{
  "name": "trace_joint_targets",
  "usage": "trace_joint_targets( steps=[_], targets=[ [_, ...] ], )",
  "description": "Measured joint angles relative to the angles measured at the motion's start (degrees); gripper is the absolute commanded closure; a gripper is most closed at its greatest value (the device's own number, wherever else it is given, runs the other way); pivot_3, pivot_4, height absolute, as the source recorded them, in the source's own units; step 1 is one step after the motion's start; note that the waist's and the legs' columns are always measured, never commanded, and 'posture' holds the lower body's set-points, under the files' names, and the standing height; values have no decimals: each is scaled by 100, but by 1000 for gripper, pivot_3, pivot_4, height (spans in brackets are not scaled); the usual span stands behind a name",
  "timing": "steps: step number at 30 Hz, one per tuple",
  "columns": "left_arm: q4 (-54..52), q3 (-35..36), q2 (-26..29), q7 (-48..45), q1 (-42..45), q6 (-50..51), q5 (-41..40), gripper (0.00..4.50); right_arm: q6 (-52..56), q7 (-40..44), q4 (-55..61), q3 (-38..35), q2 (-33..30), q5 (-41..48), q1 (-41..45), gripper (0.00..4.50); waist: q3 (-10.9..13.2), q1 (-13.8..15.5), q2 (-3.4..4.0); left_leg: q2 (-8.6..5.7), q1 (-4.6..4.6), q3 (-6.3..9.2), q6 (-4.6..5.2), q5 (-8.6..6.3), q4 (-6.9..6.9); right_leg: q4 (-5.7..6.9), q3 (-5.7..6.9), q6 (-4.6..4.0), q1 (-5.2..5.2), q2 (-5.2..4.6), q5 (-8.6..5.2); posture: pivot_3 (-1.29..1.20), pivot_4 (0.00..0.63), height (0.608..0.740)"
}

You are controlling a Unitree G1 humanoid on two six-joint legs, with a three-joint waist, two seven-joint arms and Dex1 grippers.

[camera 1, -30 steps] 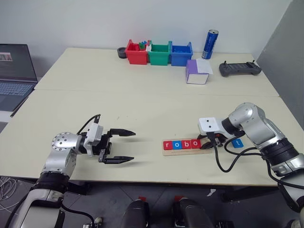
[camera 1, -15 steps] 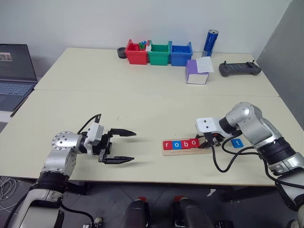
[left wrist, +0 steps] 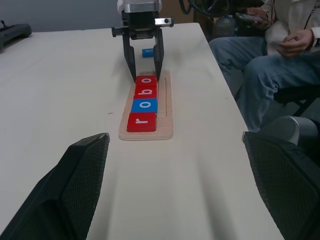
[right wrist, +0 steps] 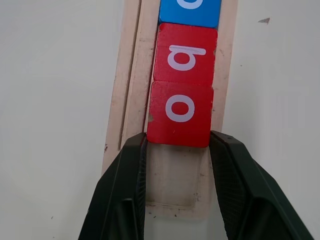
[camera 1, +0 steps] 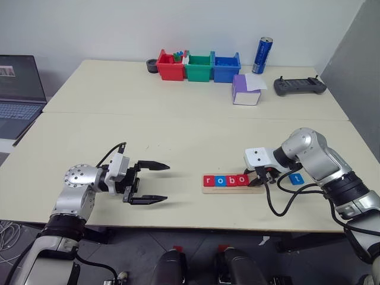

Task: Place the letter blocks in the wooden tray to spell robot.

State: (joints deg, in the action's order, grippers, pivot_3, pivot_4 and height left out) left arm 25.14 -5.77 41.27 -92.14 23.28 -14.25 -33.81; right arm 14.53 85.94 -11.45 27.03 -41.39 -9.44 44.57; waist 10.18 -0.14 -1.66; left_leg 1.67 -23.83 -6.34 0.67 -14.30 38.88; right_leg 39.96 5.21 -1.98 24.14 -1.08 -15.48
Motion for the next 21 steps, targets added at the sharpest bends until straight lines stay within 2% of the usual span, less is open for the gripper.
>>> trace_joint_targets(
  steps=[11, 12, 17, 21],
  targets=[
    [11, -1, -3, 0, 0, -9, 0, 0, 117, 35, 13, 0, -21, 121, 0, 3041, 0, 0, 0, 0, 0, 0, 1, -1, 0, 0, 0, 0, 0, 0, 0, 0, 150, 740],
    [24, -1, -4, 0, 0, -13, 0, 0, 121, 37, 13, 0, -21, 122, 1, 2299, 0, 0, 0, 0, 0, 0, 1, -1, 0, 0, 0, 0, 0, 0, 0, 0, 150, 740],
    [87, -2, -4, 0, 0, -32, 0, 0, 150, 38, 13, 1, -21, 119, 17, 633, 0, 0, 0, 0, 0, 0, 6, -4, 0, 0, 0, 0, 0, 0, 0, 0, 150, 740],
    [131, -5, -3, 0, 0, -90, 0, 0, 207, 42, 19, -4, -30, 149, 126, 633, 0, -2, 0, 1, 0, 0, 6, -3, 0, 0, 0, 0, 1, 0, 0, 0, 150, 740]
  ],
)
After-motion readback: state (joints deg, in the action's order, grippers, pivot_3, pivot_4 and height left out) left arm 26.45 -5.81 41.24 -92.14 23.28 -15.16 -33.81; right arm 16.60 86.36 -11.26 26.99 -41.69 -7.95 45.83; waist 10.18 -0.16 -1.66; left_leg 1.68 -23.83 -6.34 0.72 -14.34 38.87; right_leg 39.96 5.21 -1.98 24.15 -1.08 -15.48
